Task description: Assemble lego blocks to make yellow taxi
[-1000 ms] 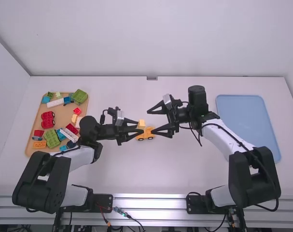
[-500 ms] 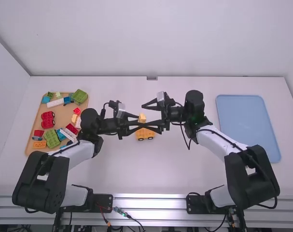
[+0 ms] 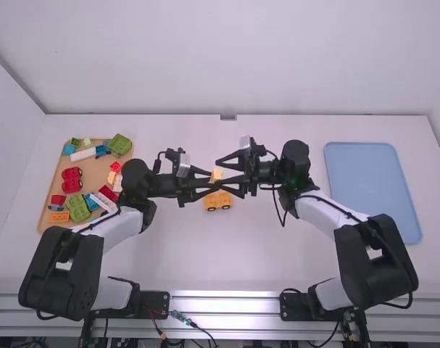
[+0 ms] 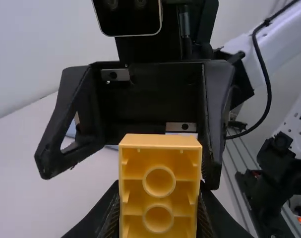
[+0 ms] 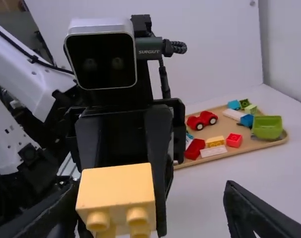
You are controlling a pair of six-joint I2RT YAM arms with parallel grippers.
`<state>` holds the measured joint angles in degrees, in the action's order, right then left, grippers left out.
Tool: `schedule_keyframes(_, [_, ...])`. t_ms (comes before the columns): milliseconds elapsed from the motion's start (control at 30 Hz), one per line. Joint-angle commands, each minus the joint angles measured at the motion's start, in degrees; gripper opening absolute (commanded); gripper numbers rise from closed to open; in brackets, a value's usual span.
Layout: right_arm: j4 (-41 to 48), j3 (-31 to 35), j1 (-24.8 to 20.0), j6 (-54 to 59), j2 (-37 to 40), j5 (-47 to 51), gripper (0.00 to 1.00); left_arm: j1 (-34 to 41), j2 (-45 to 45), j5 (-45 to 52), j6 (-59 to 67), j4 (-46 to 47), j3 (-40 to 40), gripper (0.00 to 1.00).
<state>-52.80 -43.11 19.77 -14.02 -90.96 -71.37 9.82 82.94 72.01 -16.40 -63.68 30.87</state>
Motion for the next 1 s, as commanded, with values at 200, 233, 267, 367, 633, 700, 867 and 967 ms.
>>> schedule_keyframes(200, [-14.05,-2.23,-0.66,-11.37,-8.26,-4.07,0.60,1.18,-0.37,1.63,2.43,0.92,1.31,0.02])
schedule_keyframes(233, [-14.73,-2.21,-0.66,-11.74,-8.46,-4.28,0.60,1.16,-0.33,1.60,2.80,1.18,1.31,0.02])
schedule_keyframes(267, [-17.20,-2.21,-0.66,-13.14,-9.09,-5.18,0.59,1.05,-0.22,1.19,3.43,2.01,1.33,0.02])
schedule_keyframes(367, [-20.96,-2.21,-0.31,-15.78,-9.61,-6.43,0.56,1.18,0.59,-2.18,3.43,3.30,1.33,0.02])
schedule_keyframes(633, [-20.31,-2.21,0.37,-14.69,-9.66,-6.64,0.25,1.18,0.92,-2.59,3.39,0.87,1.31,0.02])
schedule_keyframes(700, [-20.35,-2.21,0.55,-14.71,-9.66,-6.64,0.15,1.07,0.94,-2.79,3.61,1.86,1.31,0.02])
schedule_keyframes(867, [-20.48,-2.25,0.76,-14.69,-9.66,-6.86,0.01,1.20,1.29,-4.54,5.60,4.44,1.33,0.09])
schedule_keyframes(967, [-20.55,-2.32,1.38,-14.73,-9.64,-6.82,0.00,1.44,1.29,-5.78,5.57,4.55,1.33,0.51])
